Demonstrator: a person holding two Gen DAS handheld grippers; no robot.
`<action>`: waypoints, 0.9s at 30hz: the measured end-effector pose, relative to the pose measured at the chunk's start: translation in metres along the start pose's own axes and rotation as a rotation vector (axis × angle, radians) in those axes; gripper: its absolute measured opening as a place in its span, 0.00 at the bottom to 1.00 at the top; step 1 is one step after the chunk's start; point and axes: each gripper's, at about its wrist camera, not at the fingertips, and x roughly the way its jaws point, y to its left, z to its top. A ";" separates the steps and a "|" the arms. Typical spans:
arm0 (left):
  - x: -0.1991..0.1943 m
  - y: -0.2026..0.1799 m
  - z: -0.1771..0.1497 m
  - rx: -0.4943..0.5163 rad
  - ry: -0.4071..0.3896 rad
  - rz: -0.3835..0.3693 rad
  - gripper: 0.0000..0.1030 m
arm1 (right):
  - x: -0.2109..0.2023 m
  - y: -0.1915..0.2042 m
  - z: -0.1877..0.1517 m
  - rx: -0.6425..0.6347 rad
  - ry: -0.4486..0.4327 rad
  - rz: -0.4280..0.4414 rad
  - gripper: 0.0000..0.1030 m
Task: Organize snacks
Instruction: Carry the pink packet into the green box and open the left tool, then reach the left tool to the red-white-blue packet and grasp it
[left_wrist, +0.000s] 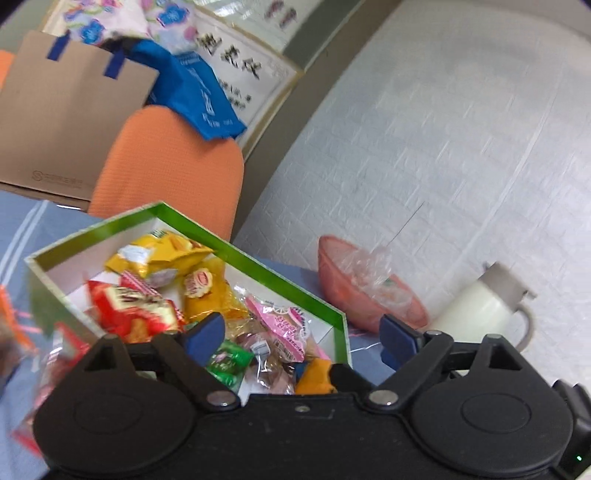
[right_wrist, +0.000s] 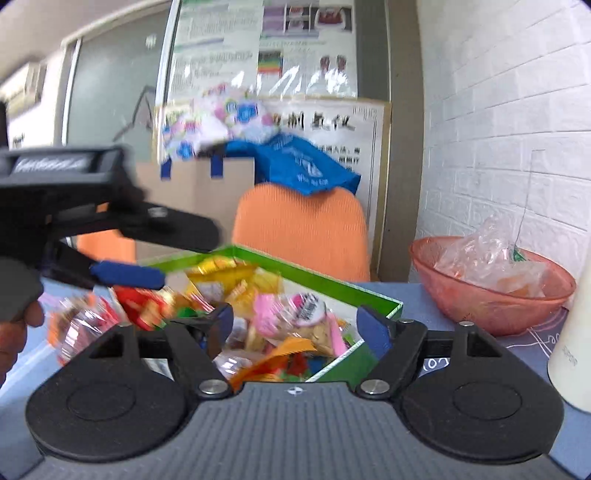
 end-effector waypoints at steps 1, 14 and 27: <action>-0.012 0.001 0.000 -0.004 -0.015 0.004 1.00 | -0.008 0.001 0.001 0.011 -0.016 0.014 1.00; -0.044 0.043 -0.039 -0.011 0.075 0.123 0.84 | -0.059 0.053 -0.023 0.046 0.051 0.187 1.00; -0.009 0.047 -0.067 0.085 0.122 0.082 0.63 | -0.061 0.059 -0.035 0.047 0.136 0.207 1.00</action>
